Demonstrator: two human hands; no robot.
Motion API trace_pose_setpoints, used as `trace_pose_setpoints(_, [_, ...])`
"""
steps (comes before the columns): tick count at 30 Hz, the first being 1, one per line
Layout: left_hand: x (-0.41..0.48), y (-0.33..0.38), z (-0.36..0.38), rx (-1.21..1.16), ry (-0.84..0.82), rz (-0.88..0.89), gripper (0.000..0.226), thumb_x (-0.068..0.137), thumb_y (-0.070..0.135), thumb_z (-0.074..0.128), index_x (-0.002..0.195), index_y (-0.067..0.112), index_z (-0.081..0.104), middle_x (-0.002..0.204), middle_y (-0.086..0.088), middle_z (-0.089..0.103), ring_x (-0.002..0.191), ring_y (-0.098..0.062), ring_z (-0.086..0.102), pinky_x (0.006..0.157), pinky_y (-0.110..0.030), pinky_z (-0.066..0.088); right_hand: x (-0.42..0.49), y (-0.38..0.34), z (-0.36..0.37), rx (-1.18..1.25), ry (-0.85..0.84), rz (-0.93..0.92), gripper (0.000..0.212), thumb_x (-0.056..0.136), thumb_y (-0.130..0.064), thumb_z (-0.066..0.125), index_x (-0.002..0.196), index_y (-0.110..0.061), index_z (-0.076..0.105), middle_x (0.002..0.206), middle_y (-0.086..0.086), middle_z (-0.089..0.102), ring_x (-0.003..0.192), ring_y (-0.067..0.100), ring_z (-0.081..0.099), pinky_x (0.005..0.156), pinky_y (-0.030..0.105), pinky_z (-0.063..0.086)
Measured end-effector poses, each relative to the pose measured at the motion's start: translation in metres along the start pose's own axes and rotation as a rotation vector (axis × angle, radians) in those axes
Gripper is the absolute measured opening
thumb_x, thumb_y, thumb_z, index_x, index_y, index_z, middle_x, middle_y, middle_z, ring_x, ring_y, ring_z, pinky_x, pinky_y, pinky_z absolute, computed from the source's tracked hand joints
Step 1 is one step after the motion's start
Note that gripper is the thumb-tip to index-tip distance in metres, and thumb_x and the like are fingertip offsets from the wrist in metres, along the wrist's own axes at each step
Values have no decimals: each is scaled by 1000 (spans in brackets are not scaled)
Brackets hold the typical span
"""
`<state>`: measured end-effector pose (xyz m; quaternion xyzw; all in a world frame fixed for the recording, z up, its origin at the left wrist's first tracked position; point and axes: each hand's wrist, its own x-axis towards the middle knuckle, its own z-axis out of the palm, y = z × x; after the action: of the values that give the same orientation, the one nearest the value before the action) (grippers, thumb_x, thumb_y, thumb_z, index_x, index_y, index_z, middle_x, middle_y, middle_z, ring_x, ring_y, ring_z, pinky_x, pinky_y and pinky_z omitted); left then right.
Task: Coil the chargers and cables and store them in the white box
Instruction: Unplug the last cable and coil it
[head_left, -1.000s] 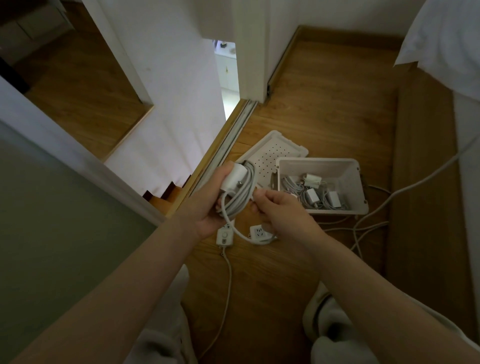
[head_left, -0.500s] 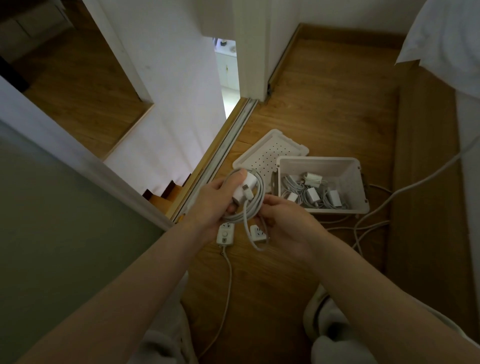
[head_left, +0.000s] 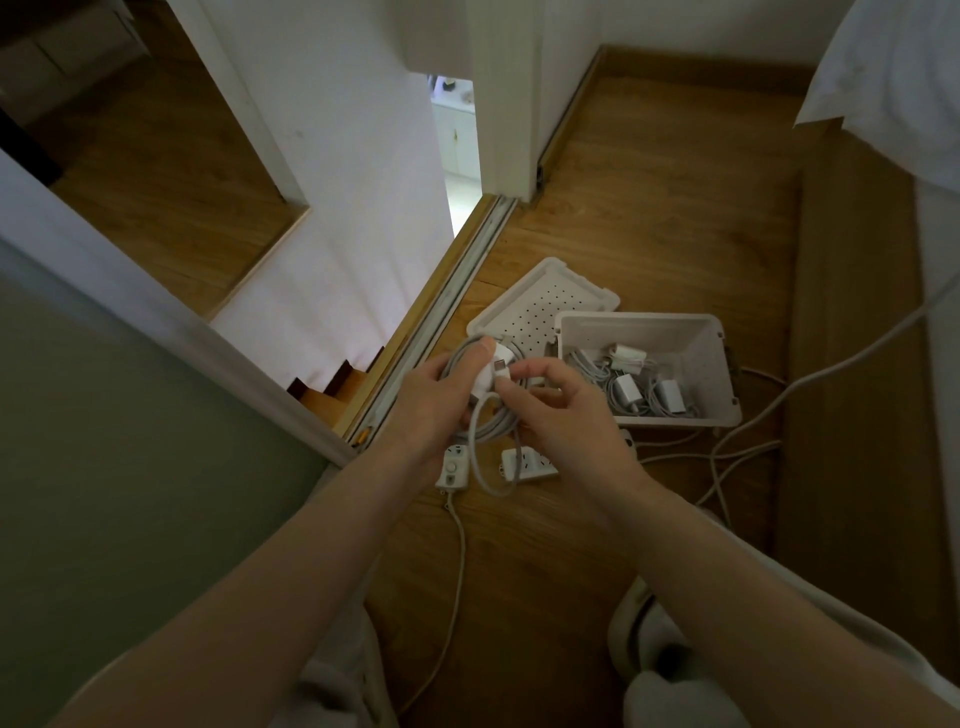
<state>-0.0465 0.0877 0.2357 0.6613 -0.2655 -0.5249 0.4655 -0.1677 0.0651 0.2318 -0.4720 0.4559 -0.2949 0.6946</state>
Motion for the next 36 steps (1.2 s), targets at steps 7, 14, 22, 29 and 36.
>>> trace_pose_setpoints(7, [5,-4,0,225,53,101,18,90,39,53,87,23,60,84,-2,64,72,-14,63,55,-19,49,-1,-1,1,-275,93,-211,7,93,-13,49,92,-16,56,102,6,60,83,2,59,63,8,49])
trace_pose_setpoints(14, [16,-7,-7,255,137,88,17,90,38,56,84,22,61,86,-8,64,73,-18,62,51,-21,51,-6,0,6,-82,114,-197,16,99,-15,36,105,-5,48,90,1,67,83,4,64,75,19,49])
trace_pose_setpoints(22, [30,-15,-15,343,193,148,17,85,35,63,75,22,62,70,-1,56,62,-12,51,52,-23,46,-11,-21,4,56,194,-185,17,99,-19,34,87,-18,46,66,-5,43,51,0,41,53,15,42])
trace_pose_setpoints(29, [42,-20,-37,328,307,93,22,84,37,64,91,16,64,78,-2,61,66,-11,56,49,-19,44,-26,-23,7,-148,170,-353,16,98,-21,36,85,-21,46,66,-7,45,54,4,39,50,23,37])
trace_pose_setpoints(36, [42,-12,-43,223,357,65,20,87,35,62,85,15,61,78,-4,59,68,-16,57,54,-25,53,-36,-28,0,-254,145,-479,14,97,-18,37,85,-23,43,64,-9,45,50,-1,39,45,15,34])
